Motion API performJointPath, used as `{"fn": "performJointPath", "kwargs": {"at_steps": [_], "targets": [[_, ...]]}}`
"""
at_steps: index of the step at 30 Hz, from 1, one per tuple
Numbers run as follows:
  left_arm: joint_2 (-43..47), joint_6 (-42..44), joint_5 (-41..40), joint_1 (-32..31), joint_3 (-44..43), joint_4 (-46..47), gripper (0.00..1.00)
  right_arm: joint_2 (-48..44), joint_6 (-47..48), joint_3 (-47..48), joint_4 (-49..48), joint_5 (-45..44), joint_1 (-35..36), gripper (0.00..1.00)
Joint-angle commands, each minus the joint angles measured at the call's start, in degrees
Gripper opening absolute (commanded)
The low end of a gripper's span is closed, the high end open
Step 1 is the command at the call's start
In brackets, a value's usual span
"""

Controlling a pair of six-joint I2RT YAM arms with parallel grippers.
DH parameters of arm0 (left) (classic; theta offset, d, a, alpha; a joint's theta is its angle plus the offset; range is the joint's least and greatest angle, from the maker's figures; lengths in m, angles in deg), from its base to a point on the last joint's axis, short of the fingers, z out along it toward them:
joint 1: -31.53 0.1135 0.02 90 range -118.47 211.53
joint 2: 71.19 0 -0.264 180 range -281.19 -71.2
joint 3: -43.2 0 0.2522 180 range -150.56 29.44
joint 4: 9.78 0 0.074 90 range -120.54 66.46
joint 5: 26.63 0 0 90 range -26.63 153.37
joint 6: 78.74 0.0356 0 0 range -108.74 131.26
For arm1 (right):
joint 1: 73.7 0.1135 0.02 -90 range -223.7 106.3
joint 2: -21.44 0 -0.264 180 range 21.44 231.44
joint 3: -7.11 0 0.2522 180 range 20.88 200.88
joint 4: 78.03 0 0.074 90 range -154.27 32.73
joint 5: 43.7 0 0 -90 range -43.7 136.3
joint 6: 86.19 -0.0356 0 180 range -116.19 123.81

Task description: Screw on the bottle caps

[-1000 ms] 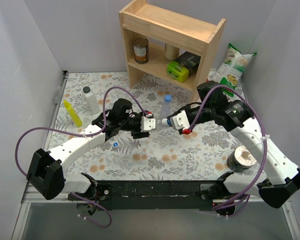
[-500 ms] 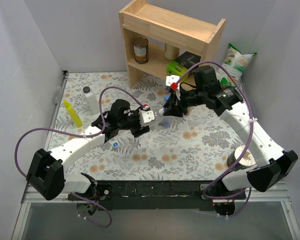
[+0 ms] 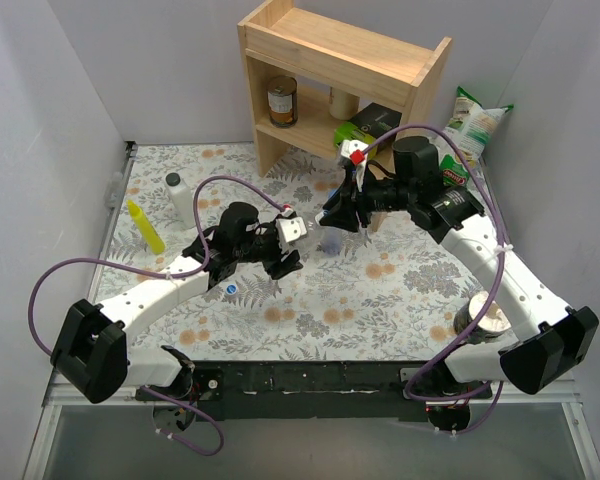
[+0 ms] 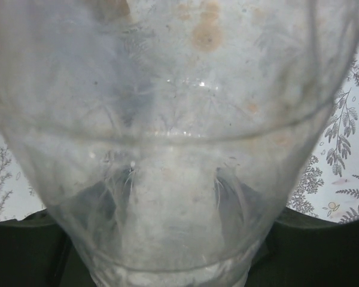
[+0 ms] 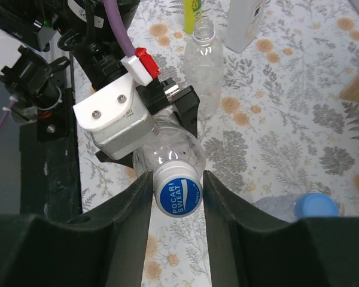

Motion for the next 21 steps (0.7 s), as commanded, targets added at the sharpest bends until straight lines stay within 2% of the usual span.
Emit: {"fn": "performJointPath", "kwargs": {"at_steps": [1, 7, 8, 9, 11, 12, 13, 14, 15, 17, 18, 21], "targets": [[2.99, -4.81, 3.11, -0.58, -0.95, 10.64, 0.0, -0.14, -10.63, -4.08, -4.84, 4.68, 1.3, 0.47], [2.72, -8.51, 4.08, -0.49, -0.16, 12.84, 0.0, 0.56, -12.32, -4.71, -6.35, 5.64, 0.77, 0.43], [2.63, -8.6, 4.43, -0.49, -0.25, 12.93, 0.0, 0.74, -12.49, -4.62, -6.96, 6.25, 0.51, 0.37], [2.46, -8.68, 4.78, -0.49, -0.16, 12.84, 0.0, 1.09, -12.58, -4.53, -7.4, 7.22, 0.25, 0.23], [2.02, -8.95, 5.22, -0.49, -0.16, 12.32, 0.0, 1.18, -13.63, -3.66, -8.71, 9.24, -0.71, 0.17], [1.93, -8.95, 5.4, -0.49, -0.16, 11.79, 0.14, 1.35, -13.55, -3.13, -8.9, 10.03, -0.98, 0.09], [1.67, -8.86, 5.4, -0.49, 0.19, 11.44, 0.4, 1.53, -12.85, -2.08, -8.37, 10.04, -1.07, 0.06], [1.58, -8.86, 4.79, -0.49, 0.63, 11.0, 0.58, 1.71, -9.19, 0.45, -5.32, 9.25, -0.98, 0.05], [1.67, -8.69, 2.78, -0.49, 0.98, 9.86, 0.98, 2.49, -6.81, 2.22, -2.51, 8.46, -1.07, 0.02], [2.45, -7.64, -0.04, -0.49, 1.86, 8.89, 0.98, 3.46, -1.01, 5.3, 3.55, 4.95, -1.07, 0.01], [3.33, -6.41, -1.79, -0.32, 2.04, 4.62, 0.98, 4.94, 4.24, 8.88, 10.72, 4.16, -1.07, 0.01], [5.87, -2.89, -3.39, 0.74, 2.56, -1.63, 0.98, 6.71, 14.35, 13.21, 21.9, 0.91, -1.07, 0.01]]}}
